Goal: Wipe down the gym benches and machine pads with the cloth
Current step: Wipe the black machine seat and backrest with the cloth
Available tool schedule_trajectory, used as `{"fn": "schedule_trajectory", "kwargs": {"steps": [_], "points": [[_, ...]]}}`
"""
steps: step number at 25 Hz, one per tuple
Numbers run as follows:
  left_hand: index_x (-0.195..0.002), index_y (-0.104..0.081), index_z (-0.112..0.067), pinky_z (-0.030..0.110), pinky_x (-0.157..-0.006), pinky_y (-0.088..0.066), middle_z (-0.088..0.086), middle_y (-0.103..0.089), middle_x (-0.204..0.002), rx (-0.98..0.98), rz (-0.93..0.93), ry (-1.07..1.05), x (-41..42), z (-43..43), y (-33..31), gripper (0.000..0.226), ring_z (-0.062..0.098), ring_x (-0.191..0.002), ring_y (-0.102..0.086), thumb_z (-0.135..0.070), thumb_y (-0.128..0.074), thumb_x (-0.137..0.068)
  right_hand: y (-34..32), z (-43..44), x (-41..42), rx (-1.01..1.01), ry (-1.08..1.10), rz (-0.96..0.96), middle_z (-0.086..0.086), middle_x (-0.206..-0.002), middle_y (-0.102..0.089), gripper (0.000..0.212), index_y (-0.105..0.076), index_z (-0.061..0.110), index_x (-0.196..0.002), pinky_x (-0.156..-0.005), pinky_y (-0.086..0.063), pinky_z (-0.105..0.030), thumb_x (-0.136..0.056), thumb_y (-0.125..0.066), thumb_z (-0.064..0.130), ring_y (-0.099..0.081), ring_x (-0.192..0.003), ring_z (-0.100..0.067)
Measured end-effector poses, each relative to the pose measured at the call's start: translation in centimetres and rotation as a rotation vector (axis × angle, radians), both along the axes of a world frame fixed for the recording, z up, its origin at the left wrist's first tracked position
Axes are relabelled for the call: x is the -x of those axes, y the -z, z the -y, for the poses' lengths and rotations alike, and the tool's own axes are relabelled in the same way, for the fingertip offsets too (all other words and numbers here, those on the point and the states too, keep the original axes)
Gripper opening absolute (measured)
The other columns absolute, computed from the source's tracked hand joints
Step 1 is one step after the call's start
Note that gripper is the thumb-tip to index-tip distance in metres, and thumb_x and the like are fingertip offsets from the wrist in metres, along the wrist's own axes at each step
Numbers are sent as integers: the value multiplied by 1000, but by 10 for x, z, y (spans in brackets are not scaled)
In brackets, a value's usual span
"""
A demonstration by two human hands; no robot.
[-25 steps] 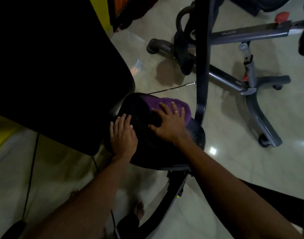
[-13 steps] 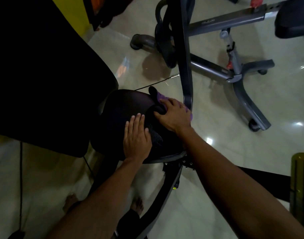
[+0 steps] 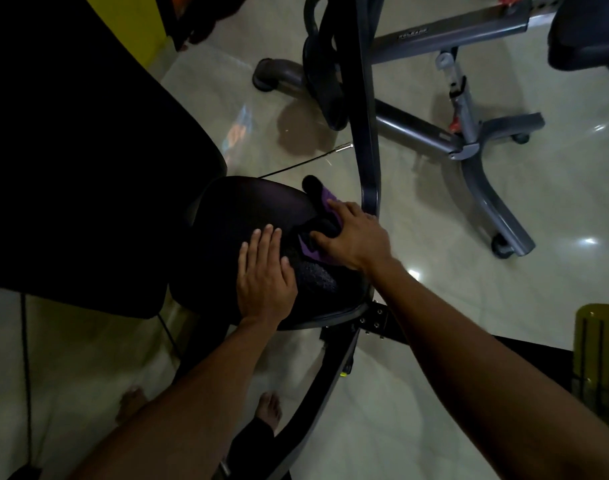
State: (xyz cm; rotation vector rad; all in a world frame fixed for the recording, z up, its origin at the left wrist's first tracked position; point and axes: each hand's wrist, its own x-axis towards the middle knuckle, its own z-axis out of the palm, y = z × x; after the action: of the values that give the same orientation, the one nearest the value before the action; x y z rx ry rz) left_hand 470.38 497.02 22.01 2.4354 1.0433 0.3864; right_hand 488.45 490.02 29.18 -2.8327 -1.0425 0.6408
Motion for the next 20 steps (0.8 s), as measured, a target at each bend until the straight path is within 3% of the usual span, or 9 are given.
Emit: {"fn": "schedule_trajectory", "kwargs": {"steps": [5, 12, 14, 17, 20], "points": [[-150, -43, -9, 46, -124, -20, 8, -39, -158, -20, -10, -2, 0, 0, -2, 54, 23, -150, -29, -25, -36, -99, 2, -30, -17, 51, 47, -72, -6, -137, -55, 80, -42, 32, -148, -95, -45, -43, -83, -55, 77, -57, -122, -36], [-152, -41, -11, 46, -123, -20, 6, -38, -159, -14, -38, 9, 0, -1, -6, 55, 23, -150, -28, -26, -33, -100, 10, 57, 54, -500, 480, 2, 1, -145, -48, 72, -48, 27, -145, -109, -45, -45, -83, -66, 58, -50, -132, -23], [-153, -39, -12, 45, -124, -19, 6, -37, -160, -8, -48, 18, 1, -3, -5, 55, 23, -151, -27, -26, -33, -100, 16, 57, 79, -506, 583, 65, -2, -152, -43, 68, -51, 26, -144, -113, -40, -50, -84, -63, 55, -42, -140, -28], [-153, -38, -12, 45, -124, -18, 6, -36, -161, -11, -50, 30, 3, -2, -4, 55, 24, -151, -27, -26, -32, -100, 17, 54, 119, -449, 487, 178, -2, -159, -37, 66, -54, 28, -142, -119, -28, -58, -82, -57, 54, -23, -152, -37], [-154, -38, -11, 47, -124, -19, 6, -35, -161, -12, -40, 43, 5, -4, -2, 54, 24, -151, -27, -25, -30, -102, 26, 79, 145, -423, 228, 200, -4, -161, -34, 72, -52, 30, -145, -120, -15, -67, -77, -65, 51, -7, -155, -39]]}}
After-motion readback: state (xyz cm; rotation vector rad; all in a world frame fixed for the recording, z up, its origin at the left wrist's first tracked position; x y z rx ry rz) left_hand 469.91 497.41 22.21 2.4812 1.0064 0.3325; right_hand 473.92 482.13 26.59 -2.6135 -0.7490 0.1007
